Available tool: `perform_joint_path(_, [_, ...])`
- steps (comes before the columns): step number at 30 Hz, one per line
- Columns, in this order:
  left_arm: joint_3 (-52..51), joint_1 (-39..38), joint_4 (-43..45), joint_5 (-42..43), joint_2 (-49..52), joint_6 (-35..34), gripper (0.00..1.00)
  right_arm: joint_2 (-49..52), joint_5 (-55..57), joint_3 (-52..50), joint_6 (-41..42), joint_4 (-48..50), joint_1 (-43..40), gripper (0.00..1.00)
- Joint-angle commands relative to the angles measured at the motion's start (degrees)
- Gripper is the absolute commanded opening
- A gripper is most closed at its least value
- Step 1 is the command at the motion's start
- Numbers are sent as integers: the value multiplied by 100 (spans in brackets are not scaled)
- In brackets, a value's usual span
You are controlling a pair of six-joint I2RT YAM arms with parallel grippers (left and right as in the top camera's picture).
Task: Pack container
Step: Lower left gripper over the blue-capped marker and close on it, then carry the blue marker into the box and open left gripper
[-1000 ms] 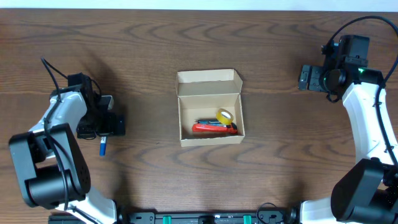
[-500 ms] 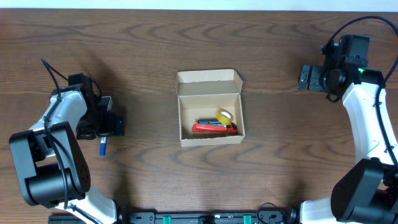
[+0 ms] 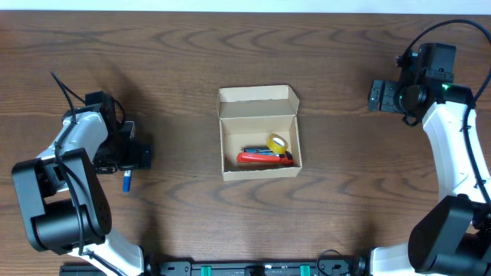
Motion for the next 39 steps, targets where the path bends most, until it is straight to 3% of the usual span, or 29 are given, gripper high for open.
perform_joint_path(1, [-31, 17, -22, -166, 157, -83, 97, 42, -55, 52, -90, 0, -28, 99])
perform_joint_path(3, [-31, 17, -24, -127, 157, -81, 92, 42, -55, 52, -90, 0, -28, 99])
perform_joint_path(9, [-31, 17, -37, 46, 157, -120, 40, 42, -55, 52, -92, 0, -31, 99])
perform_joint_path(11, [-31, 17, -20, 42, 157, -308, 35, 42, -57, 52, -90, 0, -24, 99])
perform_joint_path(15, [-31, 17, -17, 46, 157, -623, 6, 42, -55, 52, -90, -4, -24, 99])
perform_joint_path(22, [-26, 7, -42, 651, 59, -911, 6, 42, -55, 52, -92, -2, -24, 99])
perform_joint_path(31, [420, -649, -17, 2299, -1106, -76, 6, 42, -52, 52, -92, -2, -26, 99])
perform_joint_path(36, [938, -1670, -98, 2590, -1692, 984, 6, 42, -52, 52, -94, -2, -26, 99])
perform_joint_path(39, [1217, -2457, -328, 2577, -1875, 2201, 6, 42, -52, 52, -111, 0, -24, 99])
